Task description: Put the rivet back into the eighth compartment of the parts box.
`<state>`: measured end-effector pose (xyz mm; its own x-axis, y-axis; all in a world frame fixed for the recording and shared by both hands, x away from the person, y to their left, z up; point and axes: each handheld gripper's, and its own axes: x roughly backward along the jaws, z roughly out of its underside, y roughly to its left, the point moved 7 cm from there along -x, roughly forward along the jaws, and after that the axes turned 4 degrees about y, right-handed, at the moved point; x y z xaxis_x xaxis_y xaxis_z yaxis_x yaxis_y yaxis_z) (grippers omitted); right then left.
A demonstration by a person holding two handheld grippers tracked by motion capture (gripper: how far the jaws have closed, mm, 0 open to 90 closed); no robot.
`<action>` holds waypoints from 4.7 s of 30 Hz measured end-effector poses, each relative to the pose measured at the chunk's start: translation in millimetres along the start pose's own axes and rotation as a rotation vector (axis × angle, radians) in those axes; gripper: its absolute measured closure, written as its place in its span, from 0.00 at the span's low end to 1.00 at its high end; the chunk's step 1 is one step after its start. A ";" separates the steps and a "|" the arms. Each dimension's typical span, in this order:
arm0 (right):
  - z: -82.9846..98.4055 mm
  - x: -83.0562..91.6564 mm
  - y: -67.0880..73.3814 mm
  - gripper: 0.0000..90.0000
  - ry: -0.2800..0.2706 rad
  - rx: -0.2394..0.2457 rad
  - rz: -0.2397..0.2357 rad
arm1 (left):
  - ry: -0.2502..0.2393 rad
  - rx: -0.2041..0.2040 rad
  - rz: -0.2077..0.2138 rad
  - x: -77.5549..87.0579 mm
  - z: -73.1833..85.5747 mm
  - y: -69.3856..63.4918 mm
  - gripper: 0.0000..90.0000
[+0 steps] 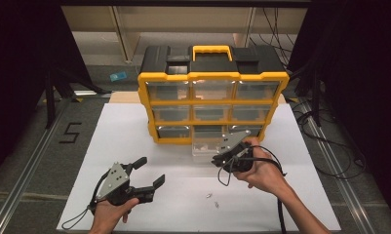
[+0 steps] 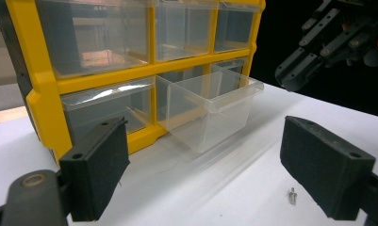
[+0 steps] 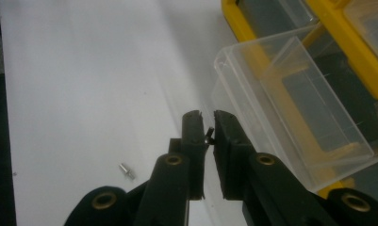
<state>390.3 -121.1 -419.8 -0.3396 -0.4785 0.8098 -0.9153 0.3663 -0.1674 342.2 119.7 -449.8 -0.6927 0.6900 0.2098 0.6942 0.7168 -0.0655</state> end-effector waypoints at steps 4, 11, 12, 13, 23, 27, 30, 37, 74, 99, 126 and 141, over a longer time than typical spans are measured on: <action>-6.6 -0.6 -3.8 0.92 -0.015 -0.002 0.008 | 0.000 0.000 0.000 0.2 0.0 0.2 0.18; -18.4 0.9 -11.6 0.92 -0.051 -0.014 0.025 | 0.000 0.000 -0.001 0.2 0.0 0.2 0.18; -19.9 1.1 -12.8 0.92 -0.057 -0.011 0.024 | 0.000 0.000 -0.001 0.2 0.0 0.3 0.18; -21.1 0.9 -13.8 0.92 -0.061 -0.016 0.027 | 0.000 0.000 -0.001 0.2 0.0 0.2 0.18; -26.3 -0.7 -26.9 0.92 -0.099 -0.026 0.059 | -0.001 0.004 -0.001 0.2 -0.1 0.1 0.18; -27.8 -2.6 -31.6 0.92 -0.107 -0.029 0.069 | -0.002 0.004 0.000 0.4 -0.2 0.0 0.18; -28.4 -4.0 -34.3 0.92 -0.109 -0.043 0.068 | -0.003 0.004 0.000 0.5 -0.4 0.2 0.18; -27.0 -9.8 -46.4 0.92 -0.112 -0.057 0.095 | -0.004 0.004 0.000 0.6 -0.5 0.3 0.18; -28.0 -5.1 -40.3 0.33 -0.137 -0.079 0.120 | -0.007 0.001 0.002 1.7 -1.6 0.4 0.18; -15.0 -3.8 31.2 0.34 -0.091 0.019 0.030 | -0.008 0.000 0.001 1.7 -1.5 0.3 0.18; 42.0 -44.9 55.4 0.30 0.148 -0.007 -0.081 | -0.005 0.004 0.004 1.3 -1.4 -0.7 0.18; 62.3 -61.5 68.1 0.42 0.288 -0.049 -0.156 | -0.006 0.006 0.005 1.3 -1.4 -0.8 0.18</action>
<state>335.3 -116.4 -516.0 -0.1143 -0.2888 0.9506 -0.9375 0.3479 -0.0070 341.0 119.8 -448.1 -0.6905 0.6941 0.2037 0.6965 0.7140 -0.0719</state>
